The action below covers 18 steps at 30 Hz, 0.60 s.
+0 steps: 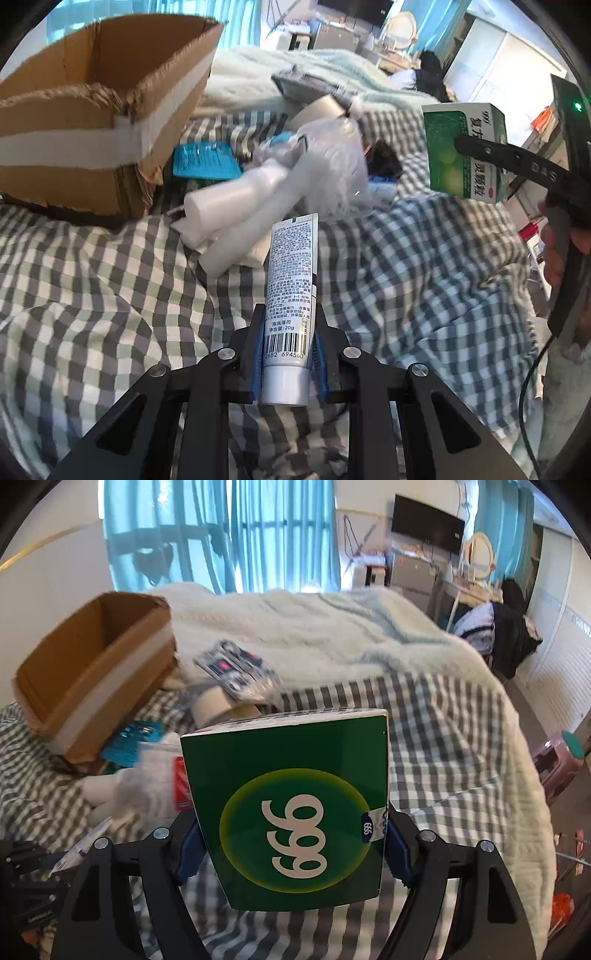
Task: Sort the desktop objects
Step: 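Grasp the white toothpaste tube with the left tool while the right grasps the green medicine box, then carry both items over the cardboard box and open both tools to drop them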
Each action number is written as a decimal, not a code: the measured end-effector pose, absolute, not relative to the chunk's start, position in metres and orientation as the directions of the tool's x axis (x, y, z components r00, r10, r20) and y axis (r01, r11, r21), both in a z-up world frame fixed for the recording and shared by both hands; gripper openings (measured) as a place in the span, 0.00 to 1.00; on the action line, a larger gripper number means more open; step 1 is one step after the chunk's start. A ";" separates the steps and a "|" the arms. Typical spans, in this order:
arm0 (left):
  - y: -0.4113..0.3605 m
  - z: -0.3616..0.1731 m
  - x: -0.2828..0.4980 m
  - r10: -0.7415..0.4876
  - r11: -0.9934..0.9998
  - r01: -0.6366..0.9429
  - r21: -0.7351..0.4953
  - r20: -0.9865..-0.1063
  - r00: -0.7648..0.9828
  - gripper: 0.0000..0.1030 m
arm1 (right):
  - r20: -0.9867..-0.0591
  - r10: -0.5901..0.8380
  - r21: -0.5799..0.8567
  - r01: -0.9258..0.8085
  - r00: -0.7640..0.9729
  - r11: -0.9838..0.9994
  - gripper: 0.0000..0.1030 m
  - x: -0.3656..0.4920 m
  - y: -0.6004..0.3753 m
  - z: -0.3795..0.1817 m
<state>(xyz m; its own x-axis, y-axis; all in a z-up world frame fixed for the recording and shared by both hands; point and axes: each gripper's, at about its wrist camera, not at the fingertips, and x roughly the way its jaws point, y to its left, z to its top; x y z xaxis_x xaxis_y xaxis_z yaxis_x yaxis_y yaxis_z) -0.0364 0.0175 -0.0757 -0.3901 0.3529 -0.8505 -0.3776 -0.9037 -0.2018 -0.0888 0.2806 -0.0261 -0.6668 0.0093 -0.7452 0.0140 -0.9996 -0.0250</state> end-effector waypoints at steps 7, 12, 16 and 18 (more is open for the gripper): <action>0.013 -0.049 -0.039 0.409 -0.893 -0.375 -0.247 -0.793 -0.452 0.22 | -0.676 -0.015 -0.067 0.081 -0.737 -0.995 0.76 -0.053 0.244 0.027; -0.001 -0.023 -0.047 0.420 -0.899 -0.346 -0.266 -0.747 -0.515 0.22 | -0.633 -0.051 -0.092 0.140 -0.772 -0.986 0.76 -0.037 0.211 0.059; -0.019 0.007 -0.054 0.443 -0.895 -0.320 -0.311 -0.710 -0.547 0.22 | -0.608 -0.092 -0.104 0.193 -0.789 -0.976 0.76 -0.034 0.178 0.083; -0.029 0.024 -0.058 0.442 -0.897 -0.309 -0.317 -0.683 -0.582 0.22 | -0.599 -0.113 -0.101 0.214 -0.793 -0.972 0.76 -0.036 0.164 0.092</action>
<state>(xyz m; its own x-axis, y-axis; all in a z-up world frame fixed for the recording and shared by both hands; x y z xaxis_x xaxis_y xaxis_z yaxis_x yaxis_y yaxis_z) -0.0585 -0.0287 0.0239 -0.5820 0.4416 -0.6828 -0.3090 -0.8968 -0.3166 -0.0357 0.1642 0.0919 -0.7928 -0.1128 -0.5989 0.2144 -0.9715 -0.1010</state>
